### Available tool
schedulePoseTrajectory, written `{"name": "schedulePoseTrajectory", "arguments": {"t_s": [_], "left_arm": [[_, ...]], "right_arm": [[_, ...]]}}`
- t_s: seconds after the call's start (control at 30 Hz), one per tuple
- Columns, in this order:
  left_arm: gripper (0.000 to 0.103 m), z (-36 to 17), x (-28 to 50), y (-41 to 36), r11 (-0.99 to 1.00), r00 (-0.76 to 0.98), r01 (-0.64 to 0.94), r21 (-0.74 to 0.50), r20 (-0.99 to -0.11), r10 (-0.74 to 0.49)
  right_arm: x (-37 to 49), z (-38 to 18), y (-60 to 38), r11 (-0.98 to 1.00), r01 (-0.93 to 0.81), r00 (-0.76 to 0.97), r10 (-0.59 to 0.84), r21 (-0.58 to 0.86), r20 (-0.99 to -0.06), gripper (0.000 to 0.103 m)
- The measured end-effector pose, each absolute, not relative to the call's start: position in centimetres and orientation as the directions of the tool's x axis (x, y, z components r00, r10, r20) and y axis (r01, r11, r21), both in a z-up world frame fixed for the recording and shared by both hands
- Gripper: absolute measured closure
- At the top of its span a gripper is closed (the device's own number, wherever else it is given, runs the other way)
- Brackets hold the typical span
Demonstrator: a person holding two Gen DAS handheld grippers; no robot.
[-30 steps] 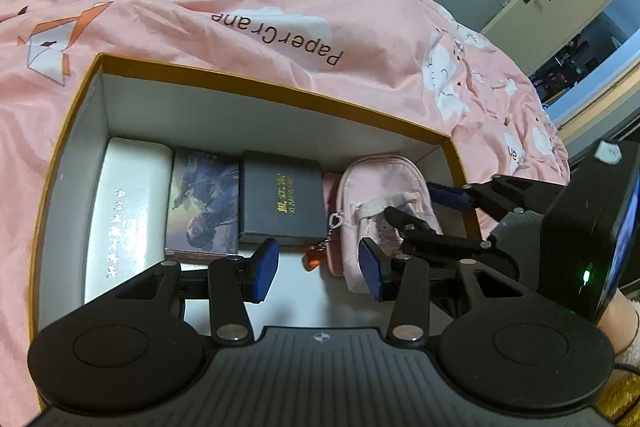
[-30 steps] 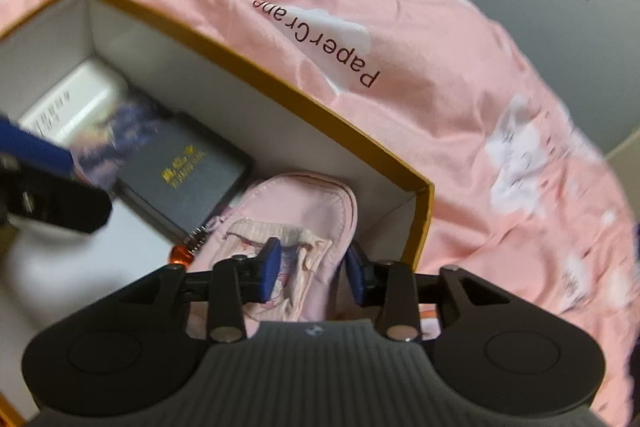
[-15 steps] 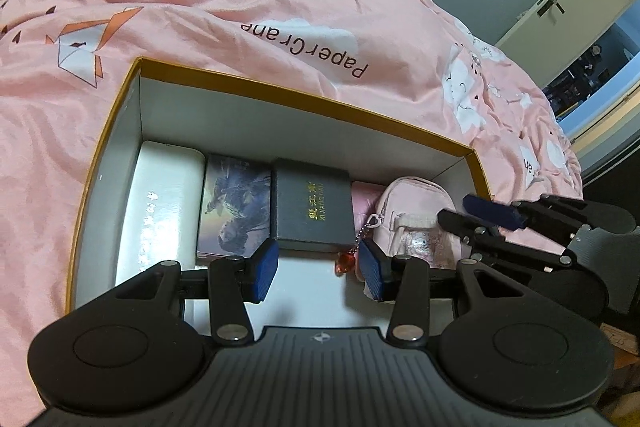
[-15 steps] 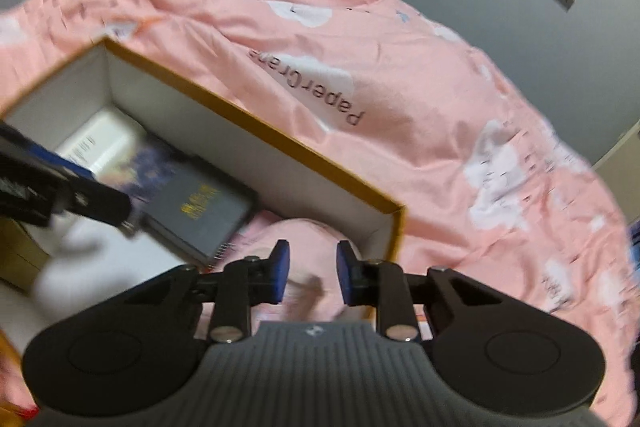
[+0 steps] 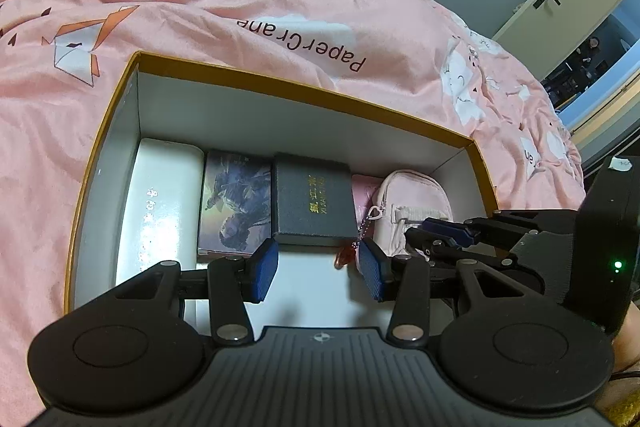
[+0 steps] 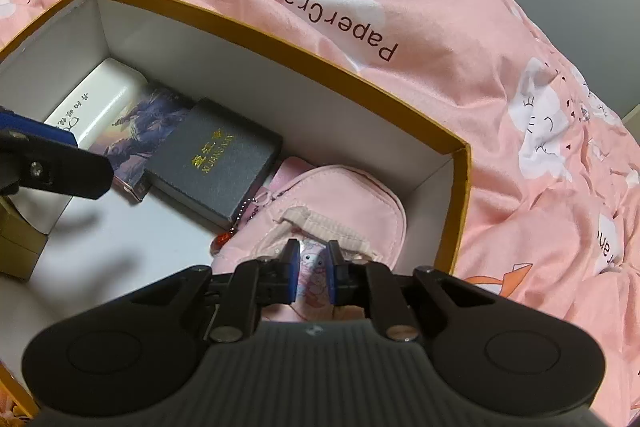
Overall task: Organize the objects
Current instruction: 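Move both tools back to the plush keychains beside the orange box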
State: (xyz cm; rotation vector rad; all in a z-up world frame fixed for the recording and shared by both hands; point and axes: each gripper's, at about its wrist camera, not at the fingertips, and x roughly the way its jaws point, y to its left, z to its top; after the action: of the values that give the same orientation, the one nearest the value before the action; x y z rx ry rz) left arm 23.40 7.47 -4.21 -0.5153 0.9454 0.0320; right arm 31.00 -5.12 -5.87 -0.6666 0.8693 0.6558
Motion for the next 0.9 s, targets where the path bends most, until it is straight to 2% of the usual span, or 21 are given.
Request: {"name": "schedulePoseTrajectory", "arguments": {"t_s": [0.23,0.4,0.7,0.77,0.9], "left_arm": [[0.052,-2.4,22.4,6.6,0.897,0.648,-0.194,-0.398,-0.738,-0.187],[0.052,-0.3,21.2,5.7,0.915,0.695,-0.150,-0.375,-0.698,-0.172],[0.052,3.5,16.6,3.0,0.965,0.760,-0.039,-0.260,-0.635,-0.140],[0.052,3.9,15.1,2.3,0.971,0.760,-0.016,-0.237,-0.634,-0.142],[0.052,3.9,12.4,1.5,0.971,0.736,0.038,-0.237,-0.650,-0.188]], "right_arm": [[29.3,-2.7,-6.1,0.630,-0.736,0.523,0.299,-0.246,-0.798,0.089],[27.1,0.8,-7.7,0.676,-0.709,0.571,0.380,-0.203,-0.728,0.087],[21.1,4.8,-12.3,0.755,-0.655,0.613,0.514,-0.023,-0.600,0.071],[19.6,5.0,-13.2,0.760,-0.649,0.611,0.528,0.008,-0.590,0.064],[16.2,4.0,-14.6,0.765,-0.642,0.592,0.537,0.051,-0.601,0.058]]}}
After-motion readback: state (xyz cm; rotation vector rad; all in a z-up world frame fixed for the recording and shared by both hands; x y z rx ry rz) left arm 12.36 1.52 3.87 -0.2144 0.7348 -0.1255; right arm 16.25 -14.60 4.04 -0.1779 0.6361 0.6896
